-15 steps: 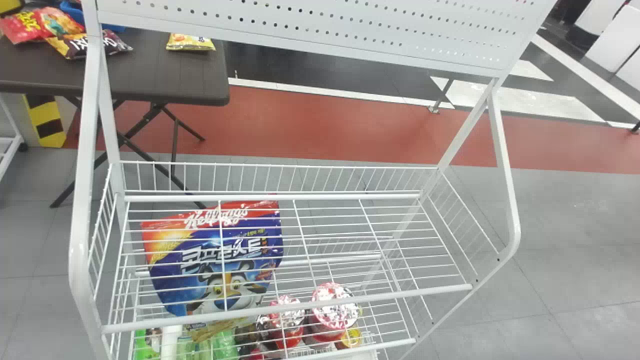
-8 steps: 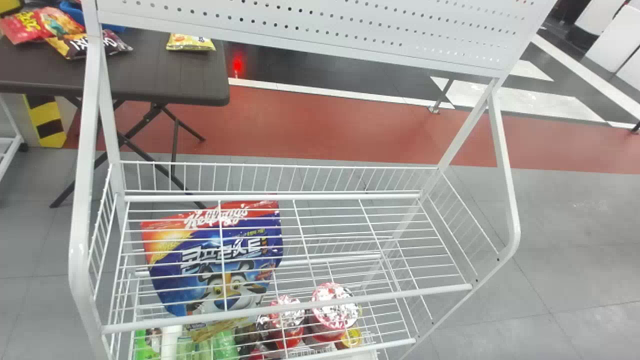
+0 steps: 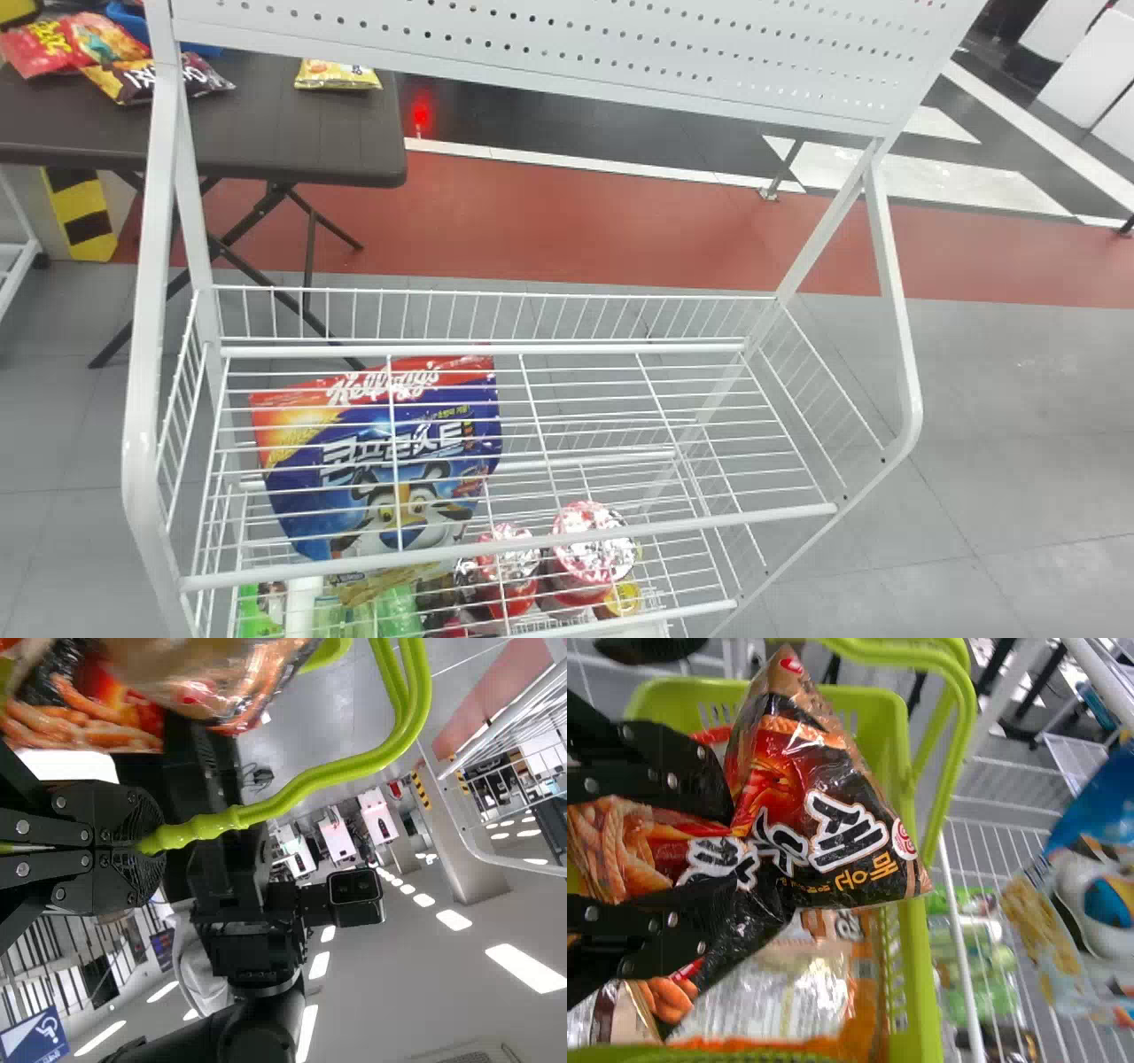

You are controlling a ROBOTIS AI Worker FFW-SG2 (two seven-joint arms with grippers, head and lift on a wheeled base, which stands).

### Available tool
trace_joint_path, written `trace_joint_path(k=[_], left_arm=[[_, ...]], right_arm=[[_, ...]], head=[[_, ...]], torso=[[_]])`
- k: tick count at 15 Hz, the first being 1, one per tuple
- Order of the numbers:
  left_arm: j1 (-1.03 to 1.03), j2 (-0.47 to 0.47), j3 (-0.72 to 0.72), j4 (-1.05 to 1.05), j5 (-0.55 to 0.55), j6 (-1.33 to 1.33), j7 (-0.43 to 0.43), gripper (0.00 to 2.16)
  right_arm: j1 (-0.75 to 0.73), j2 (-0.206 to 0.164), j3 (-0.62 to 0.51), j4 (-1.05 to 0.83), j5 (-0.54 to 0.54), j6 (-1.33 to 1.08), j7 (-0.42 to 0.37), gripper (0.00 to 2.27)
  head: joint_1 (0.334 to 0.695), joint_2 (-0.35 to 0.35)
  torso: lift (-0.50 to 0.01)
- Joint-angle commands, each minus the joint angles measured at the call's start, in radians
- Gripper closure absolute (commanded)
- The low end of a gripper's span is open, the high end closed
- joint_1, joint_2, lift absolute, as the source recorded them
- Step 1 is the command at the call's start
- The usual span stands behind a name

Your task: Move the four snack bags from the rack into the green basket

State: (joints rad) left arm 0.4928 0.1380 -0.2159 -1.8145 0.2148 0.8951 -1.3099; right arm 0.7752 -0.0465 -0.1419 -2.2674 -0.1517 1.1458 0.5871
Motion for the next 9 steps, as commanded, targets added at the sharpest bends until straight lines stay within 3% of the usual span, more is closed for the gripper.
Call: trace_joint_path(k=[1,5,9], left_arm=[[0.004,0.000,0.001,-0.008,0.000,0.000,0.001,1.82],[0.006,0.002,0.000,-0.014,-0.003,0.000,0.001,1.82],[0.006,0.000,0.000,-0.014,-0.008,0.003,0.001,1.82]], right_arm=[[-0.007,0.004,-0.038,0.011,-0.002,-0.048,-0.006,0.05],[-0.014,0.010,-0.088,0.005,-0.051,-0.051,0.002,0.05],[-0.005,0.017,-0.122,-0.040,-0.106,-0.024,0.059,0.05]], head=[[0.695,-0.350],[0.695,-0.350],[0.695,-0.350]], torso=[[0.000],[0.000],[0.000]])
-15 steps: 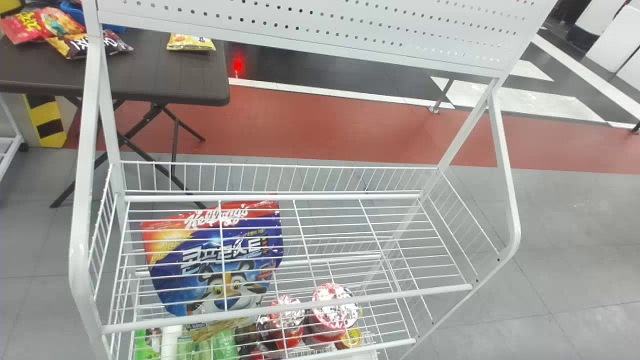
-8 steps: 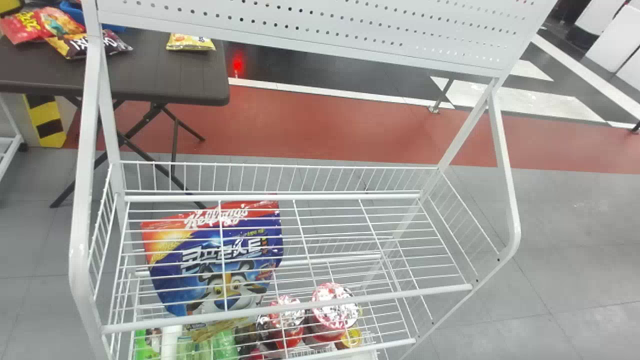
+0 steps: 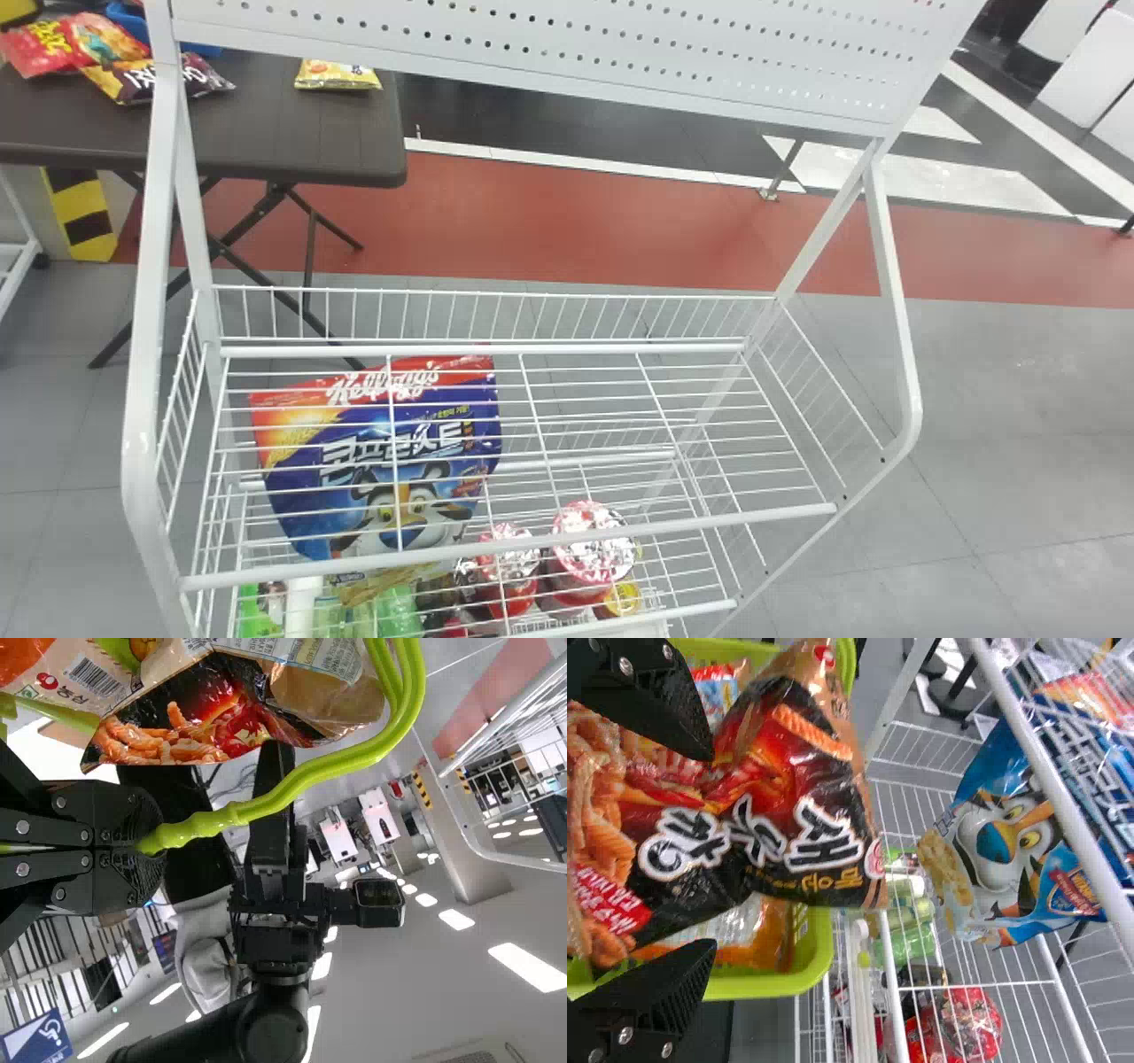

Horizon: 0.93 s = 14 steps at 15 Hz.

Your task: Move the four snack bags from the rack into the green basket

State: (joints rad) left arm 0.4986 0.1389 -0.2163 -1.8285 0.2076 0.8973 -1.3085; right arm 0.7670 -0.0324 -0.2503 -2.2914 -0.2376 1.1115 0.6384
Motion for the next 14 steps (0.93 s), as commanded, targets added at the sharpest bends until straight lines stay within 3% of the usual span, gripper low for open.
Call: trace_joint_path(k=[1,3,6,8,11,14], left_arm=[[0.000,-0.001,0.002,0.000,-0.001,0.001,0.000,1.82],[0.000,-0.001,0.002,0.000,-0.001,0.001,0.000,1.82],[-0.002,-0.004,0.000,0.000,-0.007,0.001,0.002,1.82],[0.000,-0.004,0.000,0.002,-0.007,0.004,0.002,1.82],[0.000,-0.004,0.000,0.005,-0.007,0.004,0.002,1.82],[-0.002,-0.004,0.000,0.006,-0.007,0.004,0.002,1.82]], right_arm=[[0.005,0.006,-0.035,-0.036,-0.054,0.017,0.020,0.05],[0.006,0.033,-0.070,-0.083,-0.071,-0.057,0.057,0.05],[0.051,0.033,-0.055,-0.111,-0.068,-0.637,-0.014,0.05],[0.072,0.033,-0.023,-0.152,-0.058,-0.848,-0.129,0.05],[0.109,0.033,0.118,-0.235,0.129,-0.934,-0.394,0.05],[0.117,0.033,0.200,-0.217,0.201,-0.986,-0.462,0.06]], head=[[0.695,-0.350],[0.695,-0.350],[0.695,-0.350],[0.695,-0.350],[0.695,-0.350],[0.695,-0.350]], torso=[[0.000],[0.000],[0.000],[0.000],[0.000],[0.000]])
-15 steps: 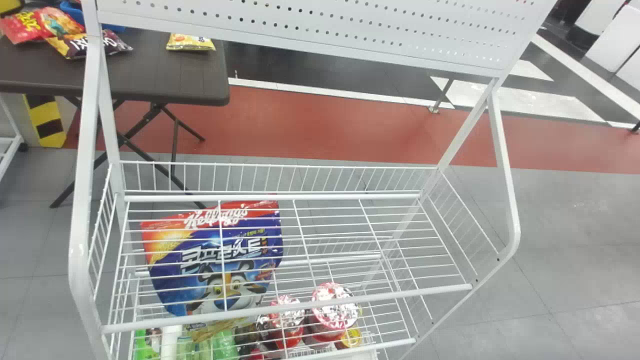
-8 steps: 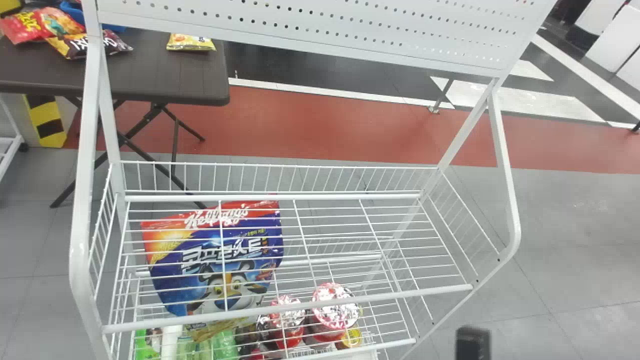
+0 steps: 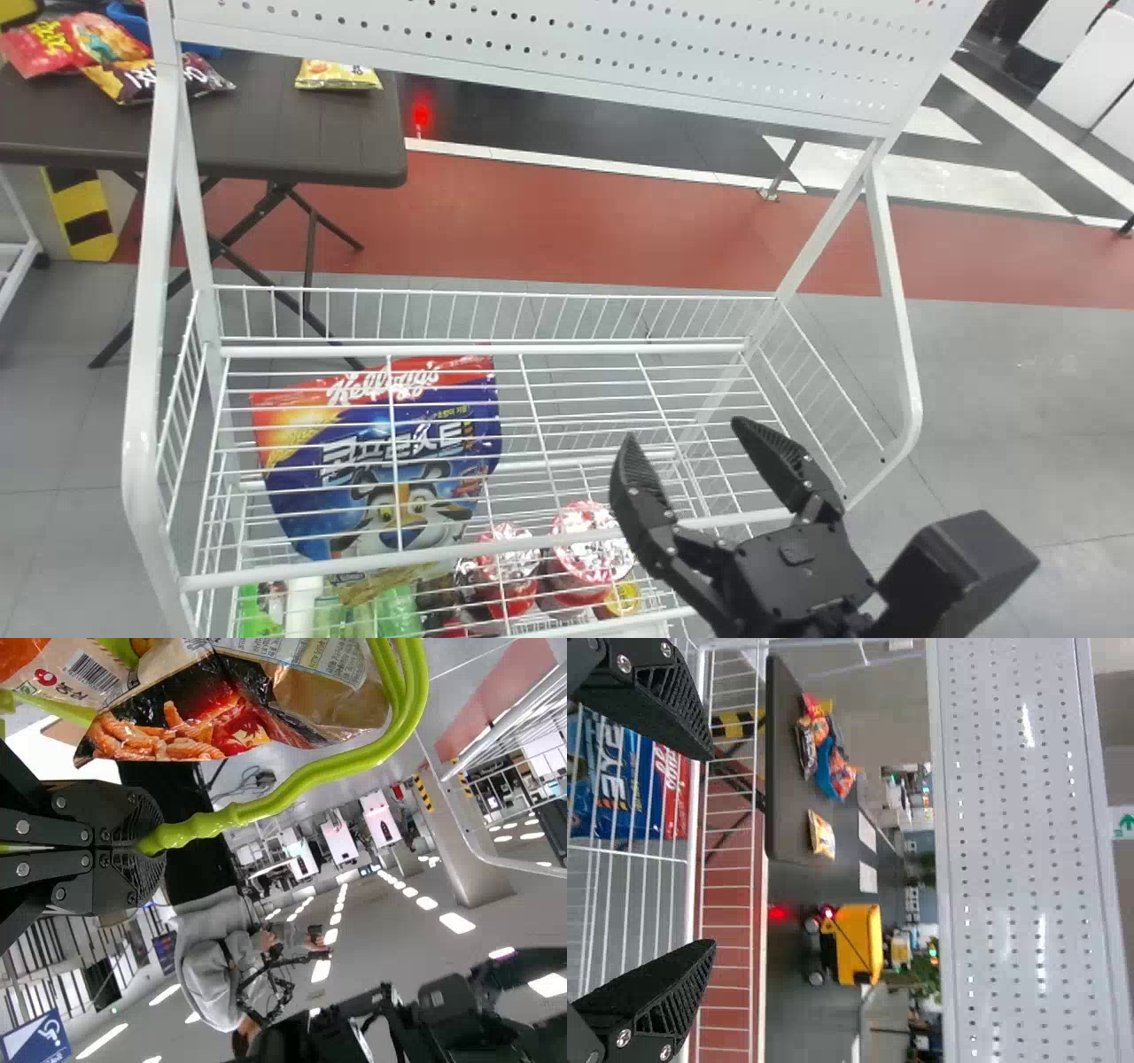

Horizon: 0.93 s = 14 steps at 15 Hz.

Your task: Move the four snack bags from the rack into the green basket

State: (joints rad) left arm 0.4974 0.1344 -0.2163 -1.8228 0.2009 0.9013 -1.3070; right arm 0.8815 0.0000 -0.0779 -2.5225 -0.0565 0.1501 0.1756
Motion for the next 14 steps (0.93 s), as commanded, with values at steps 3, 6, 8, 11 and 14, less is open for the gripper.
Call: trace_joint_path(k=[3,6,8,11,14], left_arm=[[-0.002,0.002,-0.005,-0.001,0.000,0.000,0.000,1.82],[-0.008,0.004,-0.006,0.003,0.000,0.000,0.000,1.82],[-0.011,0.002,-0.008,0.005,0.000,0.000,0.000,1.82],[-0.011,0.002,-0.006,0.003,0.000,0.000,0.000,1.82],[-0.011,0.002,-0.006,0.005,0.002,0.000,0.000,1.82]], right_arm=[[0.008,0.001,0.040,0.027,0.037,-0.077,-0.013,0.06],[0.010,0.001,0.036,0.025,0.037,-0.086,-0.013,0.06],[0.010,0.001,0.035,0.027,0.037,-0.086,-0.013,0.06],[0.005,0.001,0.033,0.034,0.037,-0.092,-0.013,0.06],[0.005,0.001,0.033,0.036,0.035,-0.092,-0.015,0.06]], head=[[0.695,-0.350],[0.695,-0.350],[0.695,-0.350],[0.695,-0.350],[0.695,-0.350]], torso=[[0.000],[0.000],[0.000],[0.000],[0.000]])
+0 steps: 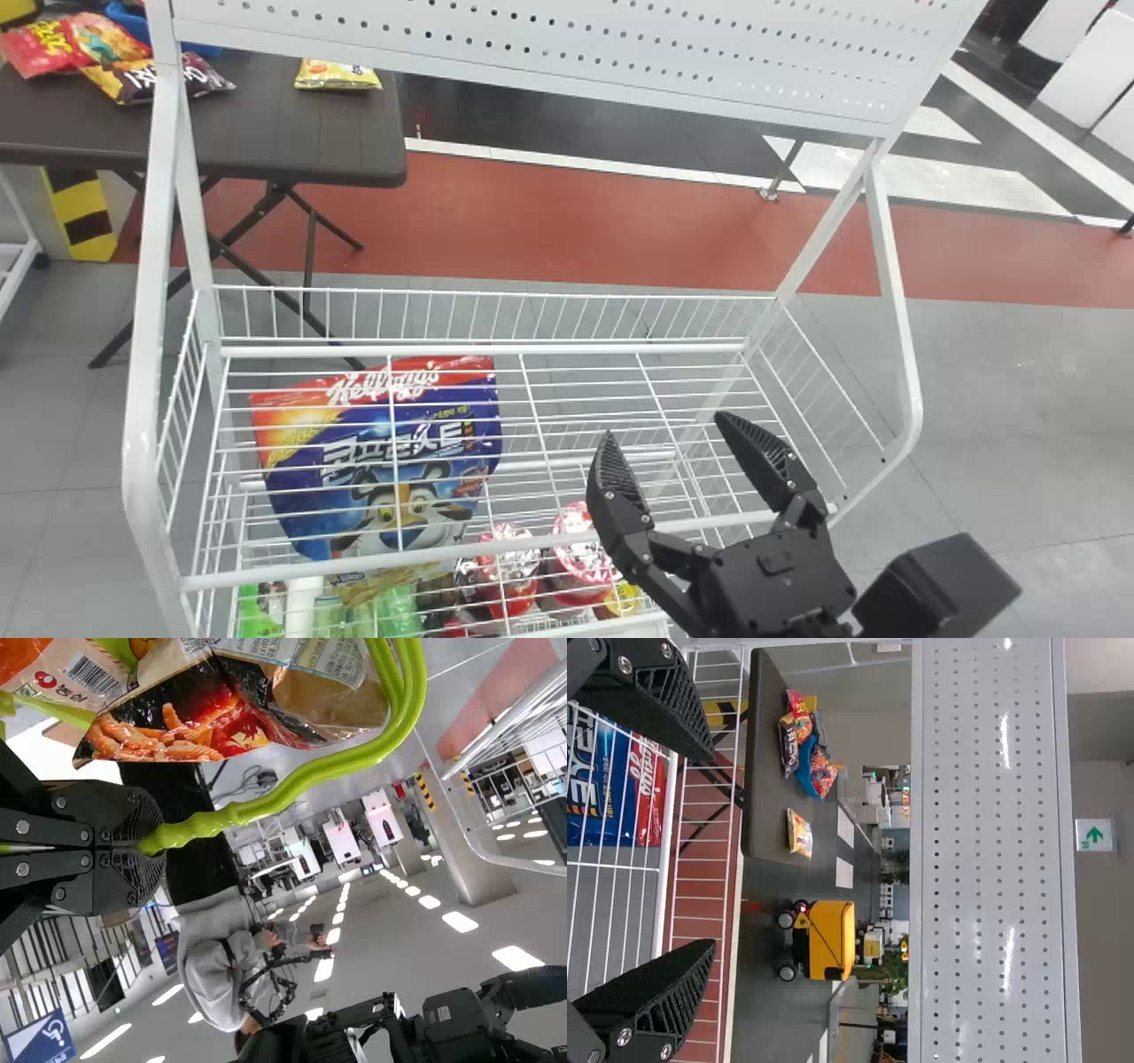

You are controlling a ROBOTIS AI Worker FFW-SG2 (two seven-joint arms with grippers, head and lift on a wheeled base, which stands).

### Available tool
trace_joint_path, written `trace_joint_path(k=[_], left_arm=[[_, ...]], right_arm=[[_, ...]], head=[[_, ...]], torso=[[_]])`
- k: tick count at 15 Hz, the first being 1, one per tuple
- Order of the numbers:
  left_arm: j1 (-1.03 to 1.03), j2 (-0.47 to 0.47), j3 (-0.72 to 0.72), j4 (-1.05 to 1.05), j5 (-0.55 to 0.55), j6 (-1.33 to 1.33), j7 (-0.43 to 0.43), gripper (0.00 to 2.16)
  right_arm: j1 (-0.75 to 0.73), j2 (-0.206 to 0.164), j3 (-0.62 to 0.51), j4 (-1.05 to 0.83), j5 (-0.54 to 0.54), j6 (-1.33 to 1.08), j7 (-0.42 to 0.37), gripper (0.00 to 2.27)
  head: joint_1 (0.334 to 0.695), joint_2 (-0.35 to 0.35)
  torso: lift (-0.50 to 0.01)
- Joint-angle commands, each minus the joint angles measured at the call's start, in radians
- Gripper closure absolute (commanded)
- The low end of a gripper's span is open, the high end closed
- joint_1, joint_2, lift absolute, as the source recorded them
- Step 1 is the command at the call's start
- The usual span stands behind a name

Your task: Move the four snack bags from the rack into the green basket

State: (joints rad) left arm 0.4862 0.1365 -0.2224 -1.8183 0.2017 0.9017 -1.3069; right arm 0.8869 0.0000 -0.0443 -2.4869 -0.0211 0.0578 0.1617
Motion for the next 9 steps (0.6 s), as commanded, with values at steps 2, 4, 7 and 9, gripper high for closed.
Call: trace_joint_path(k=[2,4,7,9], left_arm=[[0.000,0.000,0.000,0.002,0.001,0.000,0.000,1.82],[0.000,0.000,0.000,0.002,0.001,0.000,0.000,1.82],[0.000,0.000,0.000,0.001,0.001,0.000,0.000,1.82],[0.000,0.000,0.000,0.001,0.001,0.003,0.000,1.82]], right_arm=[[0.000,0.001,0.000,0.002,0.000,-0.003,-0.008,0.06],[0.000,0.001,-0.002,0.003,0.000,-0.012,-0.010,0.06],[0.000,0.001,-0.002,0.003,0.000,-0.016,-0.010,0.06],[0.001,0.001,-0.002,0.003,0.000,-0.016,-0.010,0.06]], head=[[0.695,-0.350],[0.695,-0.350],[0.695,-0.350],[0.695,-0.350]], torso=[[0.000],[0.000],[0.000],[0.000]])
